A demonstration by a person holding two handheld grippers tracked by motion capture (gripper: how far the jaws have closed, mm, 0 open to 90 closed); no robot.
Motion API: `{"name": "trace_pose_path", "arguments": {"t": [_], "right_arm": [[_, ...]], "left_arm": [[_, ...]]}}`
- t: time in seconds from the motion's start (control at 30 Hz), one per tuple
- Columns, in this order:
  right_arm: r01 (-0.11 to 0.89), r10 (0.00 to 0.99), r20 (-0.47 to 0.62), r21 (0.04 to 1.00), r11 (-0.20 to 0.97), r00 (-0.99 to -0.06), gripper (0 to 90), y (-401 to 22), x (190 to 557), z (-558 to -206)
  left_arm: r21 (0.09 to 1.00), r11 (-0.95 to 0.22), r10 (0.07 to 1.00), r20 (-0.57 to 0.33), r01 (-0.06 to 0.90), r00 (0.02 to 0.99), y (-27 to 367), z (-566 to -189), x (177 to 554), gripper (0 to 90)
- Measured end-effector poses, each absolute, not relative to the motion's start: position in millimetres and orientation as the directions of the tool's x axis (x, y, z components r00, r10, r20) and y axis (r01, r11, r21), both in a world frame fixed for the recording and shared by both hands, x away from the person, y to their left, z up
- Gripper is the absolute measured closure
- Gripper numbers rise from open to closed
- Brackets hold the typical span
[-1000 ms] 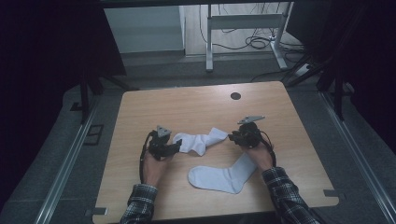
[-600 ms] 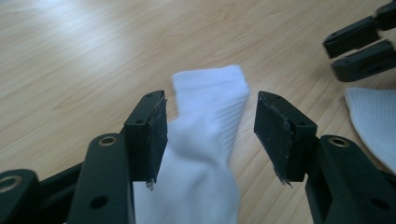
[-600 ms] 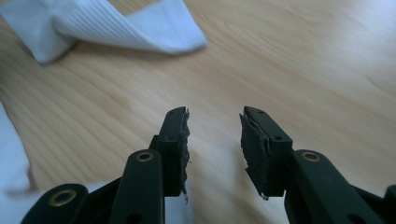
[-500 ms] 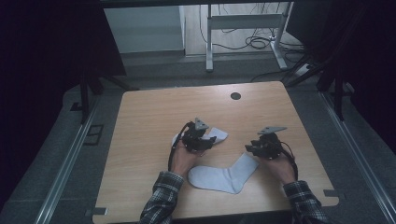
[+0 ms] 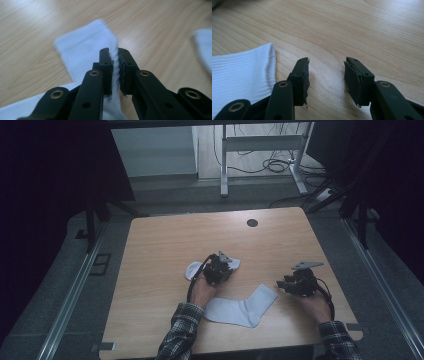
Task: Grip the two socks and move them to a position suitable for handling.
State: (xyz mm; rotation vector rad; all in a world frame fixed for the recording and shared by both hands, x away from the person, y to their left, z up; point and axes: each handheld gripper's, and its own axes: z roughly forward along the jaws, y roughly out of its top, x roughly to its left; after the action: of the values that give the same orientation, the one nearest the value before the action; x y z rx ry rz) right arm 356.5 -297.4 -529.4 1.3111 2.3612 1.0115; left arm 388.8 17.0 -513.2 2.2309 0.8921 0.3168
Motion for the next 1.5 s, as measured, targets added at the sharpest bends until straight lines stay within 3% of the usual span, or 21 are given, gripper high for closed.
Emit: {"name": "trace_pose_path", "arguments": {"t": [0.1,0.17,0.23,0.3,0.37,0.5,0.7,0.87,1.1,1.2,1.33,1.4,1.5], "right_arm": [[0.636,0.819,0.098,0.683,0.358,-0.565,53.2,-296,357,-530],[0.637,0.819,0.102,0.685,0.353,-0.564,53.1,-296,357,-530],[0.640,0.819,0.106,0.683,0.351,-0.563,52.6,-297,357,-530],[0.638,0.818,0.106,0.685,0.352,-0.565,52.2,-297,357,-530],[0.636,0.817,0.103,0.685,0.356,-0.568,52.1,-297,357,-530],[0.639,0.817,0.111,0.686,0.349,-0.565,52.0,-298,358,-530],[0.629,0.823,0.091,0.693,0.352,-0.561,53.8,-296,358,-525],[0.613,0.813,0.105,0.713,0.340,-0.573,59.3,-287,359,-515],[0.598,0.789,0.102,0.713,0.367,-0.606,60.1,-261,367,-513],[0.613,0.795,0.088,0.689,0.386,-0.600,60.9,-253,374,-520],[0.641,0.790,0.116,0.661,0.392,-0.602,79.8,-247,378,-527],[0.643,0.793,0.099,0.650,0.406,-0.601,84.6,-245,378,-523],[0.631,0.787,0.105,0.666,0.398,-0.607,85.1,-243,376,-518]], "left_arm": [[0.767,-0.435,0.630,-0.114,0.471,0.768,19,-493,383,82.4],[0.826,-0.302,0.628,-0.203,0.476,0.751,24,-478,382,78.9],[0.814,-0.272,0.687,-0.209,0.513,0.696,27,-476,389,61.7],[0.762,-0.326,0.765,-0.134,0.560,0.629,29,-484,396,44.8],[0.732,-0.369,0.788,-0.080,0.572,0.611,34,-496,398,43.0],[0.732,-0.342,0.797,-0.107,0.589,0.595,47,-508,394,37.9],[0.741,-0.358,0.794,-0.078,0.568,0.603,63,-503,384,36.3],[0.731,-0.368,0.795,-0.074,0.575,0.602,77,-508,378,40.4],[0.705,-0.372,0.802,-0.082,0.603,0.591,82,-526,373,45.7],[0.687,-0.399,0.805,-0.055,0.608,0.591,82,-533,371,57.0],[0.694,-0.390,0.798,-0.073,0.606,0.598,88,-537,366,81.8],[0.699,-0.386,0.804,-0.064,0.601,0.591,92,-535,364,84.9],[0.712,-0.356,0.816,-0.079,0.605,0.573,103,-530,361,85.1]]}}
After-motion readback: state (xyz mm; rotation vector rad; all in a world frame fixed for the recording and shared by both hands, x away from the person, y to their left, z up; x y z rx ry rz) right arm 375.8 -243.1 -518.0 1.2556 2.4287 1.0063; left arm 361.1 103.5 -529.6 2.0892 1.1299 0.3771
